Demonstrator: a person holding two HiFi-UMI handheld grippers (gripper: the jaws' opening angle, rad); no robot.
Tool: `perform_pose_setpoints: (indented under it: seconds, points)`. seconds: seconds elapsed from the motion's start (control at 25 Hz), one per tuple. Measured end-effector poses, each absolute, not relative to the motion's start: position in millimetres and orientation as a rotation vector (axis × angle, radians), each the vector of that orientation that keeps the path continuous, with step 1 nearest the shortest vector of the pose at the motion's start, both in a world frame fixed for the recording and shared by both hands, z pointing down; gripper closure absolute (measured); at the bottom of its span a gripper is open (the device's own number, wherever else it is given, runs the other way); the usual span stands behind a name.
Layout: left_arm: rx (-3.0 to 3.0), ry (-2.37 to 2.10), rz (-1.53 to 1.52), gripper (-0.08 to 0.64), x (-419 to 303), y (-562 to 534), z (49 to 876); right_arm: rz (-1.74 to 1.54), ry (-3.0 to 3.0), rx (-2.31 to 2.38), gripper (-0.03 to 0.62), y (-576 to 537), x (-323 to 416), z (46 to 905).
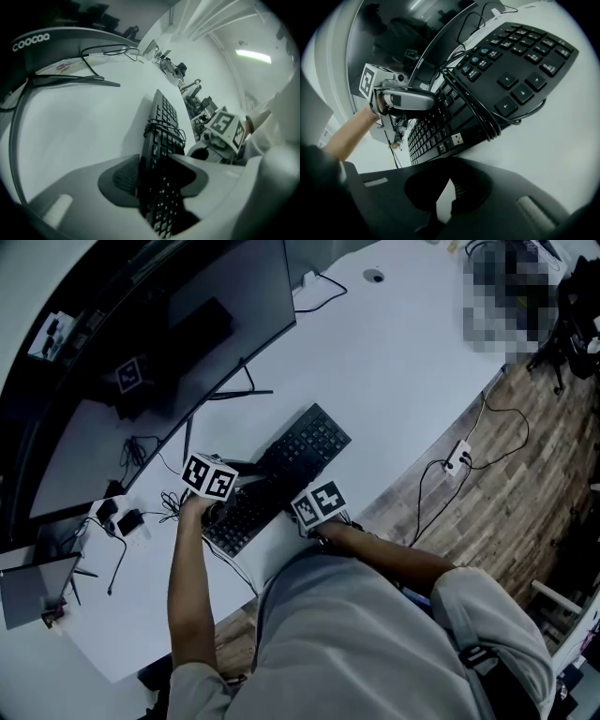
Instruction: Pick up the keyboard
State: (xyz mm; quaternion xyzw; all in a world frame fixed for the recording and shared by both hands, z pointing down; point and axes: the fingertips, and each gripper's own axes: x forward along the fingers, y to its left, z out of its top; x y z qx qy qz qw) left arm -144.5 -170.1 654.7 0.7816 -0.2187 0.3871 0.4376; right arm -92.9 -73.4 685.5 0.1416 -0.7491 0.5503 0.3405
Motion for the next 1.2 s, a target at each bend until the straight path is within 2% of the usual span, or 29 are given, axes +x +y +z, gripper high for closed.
perform_pose_setpoints:
  seconds: [0.56, 0.88, 1.2]
  points:
    - [1.949, -0.495, 0.867, 0.56, -130, -157, 636, 1.455, -1.932, 0.332, 0.6, -66, -83, 688]
    - [1.846, -0.432, 0.593, 0.56, -124, -157, 613, 1.458, -1.926, 0.316, 0.6, -64, -79, 686]
    - [1.827, -0.317, 0.557, 0.56, -108, -144, 596, 1.472, -1.925, 0.331, 0.6, -64, -78, 686]
